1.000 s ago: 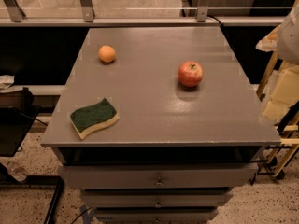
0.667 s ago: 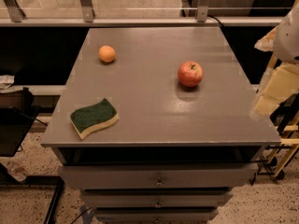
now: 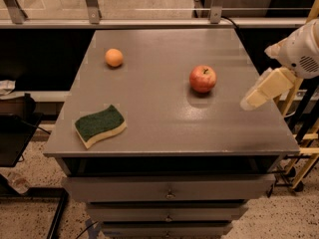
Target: Pick apple
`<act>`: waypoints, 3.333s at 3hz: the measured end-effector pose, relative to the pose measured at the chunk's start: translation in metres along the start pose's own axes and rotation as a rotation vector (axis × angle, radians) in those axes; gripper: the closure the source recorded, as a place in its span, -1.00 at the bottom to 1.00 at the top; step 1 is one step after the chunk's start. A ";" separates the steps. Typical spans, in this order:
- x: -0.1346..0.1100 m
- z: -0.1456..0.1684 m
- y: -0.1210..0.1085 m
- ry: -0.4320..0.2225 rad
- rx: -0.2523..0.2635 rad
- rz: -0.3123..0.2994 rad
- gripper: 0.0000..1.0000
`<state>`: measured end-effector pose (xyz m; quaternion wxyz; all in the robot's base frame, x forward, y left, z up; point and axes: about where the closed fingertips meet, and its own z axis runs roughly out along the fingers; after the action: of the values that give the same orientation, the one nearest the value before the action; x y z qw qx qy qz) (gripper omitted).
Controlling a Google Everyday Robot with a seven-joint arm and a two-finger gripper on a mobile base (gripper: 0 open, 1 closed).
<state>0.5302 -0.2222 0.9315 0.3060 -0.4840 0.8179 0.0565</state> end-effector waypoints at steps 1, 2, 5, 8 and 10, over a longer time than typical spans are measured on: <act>-0.015 0.027 -0.020 -0.095 0.000 0.018 -1.00; -0.025 0.053 -0.032 -0.114 -0.015 0.018 -1.00; -0.059 0.111 -0.032 -0.152 -0.125 -0.021 -1.00; -0.068 0.145 -0.015 -0.189 -0.241 -0.022 -0.16; -0.092 0.112 -0.007 -0.236 -0.214 -0.069 0.77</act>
Offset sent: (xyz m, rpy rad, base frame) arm 0.0927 0.0364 -0.0410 0.1118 -0.0307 0.0320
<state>0.6173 -0.1128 0.8936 0.3483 -0.5316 0.7485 0.1891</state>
